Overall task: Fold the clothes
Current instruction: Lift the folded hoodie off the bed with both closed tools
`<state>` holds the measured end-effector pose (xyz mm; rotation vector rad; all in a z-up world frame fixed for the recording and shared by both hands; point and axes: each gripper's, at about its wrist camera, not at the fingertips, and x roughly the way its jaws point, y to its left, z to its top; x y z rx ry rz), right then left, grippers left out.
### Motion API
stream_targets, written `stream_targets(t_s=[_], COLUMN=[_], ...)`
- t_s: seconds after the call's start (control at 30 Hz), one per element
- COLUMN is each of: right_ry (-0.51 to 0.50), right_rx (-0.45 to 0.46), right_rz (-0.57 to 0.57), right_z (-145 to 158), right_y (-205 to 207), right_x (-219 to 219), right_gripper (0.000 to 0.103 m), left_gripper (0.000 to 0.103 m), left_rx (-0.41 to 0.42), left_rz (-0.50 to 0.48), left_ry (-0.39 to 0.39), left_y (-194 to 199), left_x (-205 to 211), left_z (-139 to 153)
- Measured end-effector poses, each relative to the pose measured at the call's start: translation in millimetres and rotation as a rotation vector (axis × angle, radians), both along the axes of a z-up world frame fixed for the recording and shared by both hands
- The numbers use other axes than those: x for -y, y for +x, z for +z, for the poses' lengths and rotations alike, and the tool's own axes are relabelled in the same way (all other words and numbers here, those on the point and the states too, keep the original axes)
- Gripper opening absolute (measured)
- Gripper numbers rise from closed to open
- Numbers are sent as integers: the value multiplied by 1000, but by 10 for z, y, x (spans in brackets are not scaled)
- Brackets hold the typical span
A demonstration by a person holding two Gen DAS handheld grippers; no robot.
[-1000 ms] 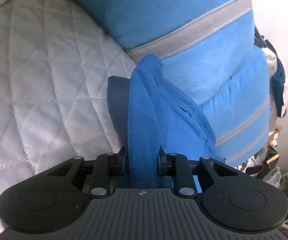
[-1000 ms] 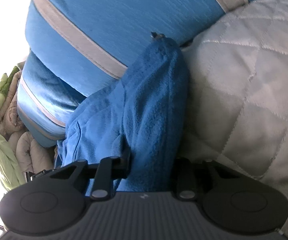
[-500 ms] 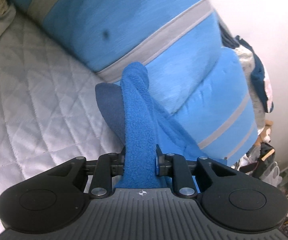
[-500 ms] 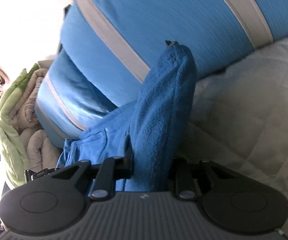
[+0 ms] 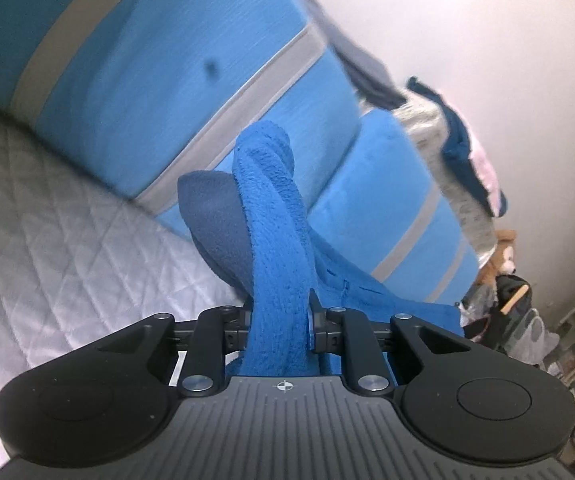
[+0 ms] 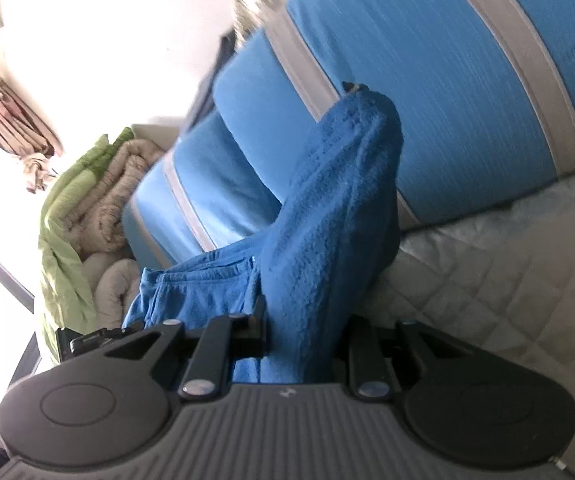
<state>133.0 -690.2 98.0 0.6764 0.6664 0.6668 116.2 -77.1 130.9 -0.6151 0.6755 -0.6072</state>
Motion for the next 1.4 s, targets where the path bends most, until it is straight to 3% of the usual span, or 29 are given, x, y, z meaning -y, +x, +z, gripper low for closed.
stream_targets(t_s=[0.47, 0.8, 1.4], right_ry=[4, -8, -20], right_rx=[136, 203, 201], right_rz=[-19, -10, 47], right_z=[870, 1288, 1208], right_y=[-306, -496, -389], right_x=[41, -34, -449], right_gripper=[20, 20, 20], left_gripper=[20, 20, 20], left_rx=[110, 160, 139], left_rz=[32, 66, 131], left_ry=[-19, -38, 3], left_y=[-229, -443, -513], left_x=[11, -124, -497], left_z=[790, 1096, 1037])
